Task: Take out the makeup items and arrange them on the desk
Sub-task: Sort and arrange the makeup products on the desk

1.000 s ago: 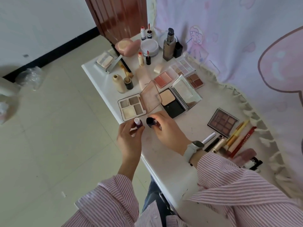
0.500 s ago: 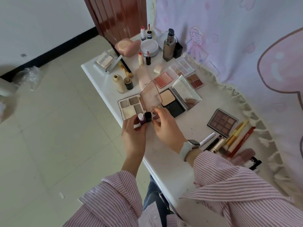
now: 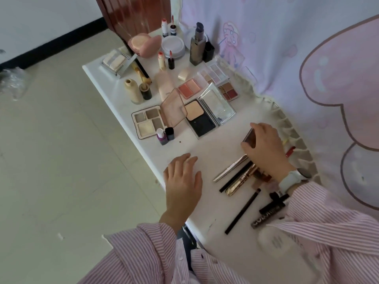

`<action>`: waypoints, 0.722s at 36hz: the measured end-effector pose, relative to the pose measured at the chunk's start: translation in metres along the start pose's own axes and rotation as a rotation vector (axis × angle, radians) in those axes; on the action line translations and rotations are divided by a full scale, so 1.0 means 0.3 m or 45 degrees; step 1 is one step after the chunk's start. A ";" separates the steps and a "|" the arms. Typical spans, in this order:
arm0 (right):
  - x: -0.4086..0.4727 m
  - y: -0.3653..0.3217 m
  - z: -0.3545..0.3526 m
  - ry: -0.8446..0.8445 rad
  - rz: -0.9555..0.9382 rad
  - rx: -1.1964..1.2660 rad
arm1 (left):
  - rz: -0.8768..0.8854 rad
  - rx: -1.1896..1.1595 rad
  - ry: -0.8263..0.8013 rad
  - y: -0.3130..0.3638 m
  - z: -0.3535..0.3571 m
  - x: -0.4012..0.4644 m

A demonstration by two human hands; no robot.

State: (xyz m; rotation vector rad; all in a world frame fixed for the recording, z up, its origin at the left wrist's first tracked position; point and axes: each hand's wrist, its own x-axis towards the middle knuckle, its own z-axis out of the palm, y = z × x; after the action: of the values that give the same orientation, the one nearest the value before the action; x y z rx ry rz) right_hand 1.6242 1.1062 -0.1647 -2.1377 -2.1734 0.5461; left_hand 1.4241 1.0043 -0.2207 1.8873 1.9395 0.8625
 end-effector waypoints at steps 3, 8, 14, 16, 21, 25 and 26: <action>0.016 0.048 0.003 -0.114 0.019 -0.159 | 0.006 0.173 -0.127 0.021 0.020 -0.005; 0.024 0.056 -0.005 -0.160 0.046 -0.246 | -0.014 0.262 -0.197 0.025 0.024 -0.008; 0.005 0.035 -0.035 0.003 -0.059 0.031 | -0.003 0.230 -0.254 0.010 0.010 -0.007; -0.025 0.014 -0.047 -0.023 -0.138 0.364 | -0.035 0.114 -0.207 0.010 0.009 0.001; -0.140 -0.074 -0.067 -0.325 -0.294 0.674 | -0.326 -0.430 -0.106 0.071 -0.047 0.052; -0.197 -0.135 -0.063 -0.457 -0.394 0.716 | -0.665 -1.072 -0.493 0.124 -0.123 0.090; -0.205 -0.144 -0.060 -0.484 -0.410 0.721 | -0.724 -1.225 -0.592 0.127 -0.134 0.096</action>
State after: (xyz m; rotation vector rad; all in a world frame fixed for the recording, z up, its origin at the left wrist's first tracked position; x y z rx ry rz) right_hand 1.5905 1.0509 -0.1228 -1.4483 -2.1058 1.4184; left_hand 1.4278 1.0223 -0.1609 0.8127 1.2780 0.8380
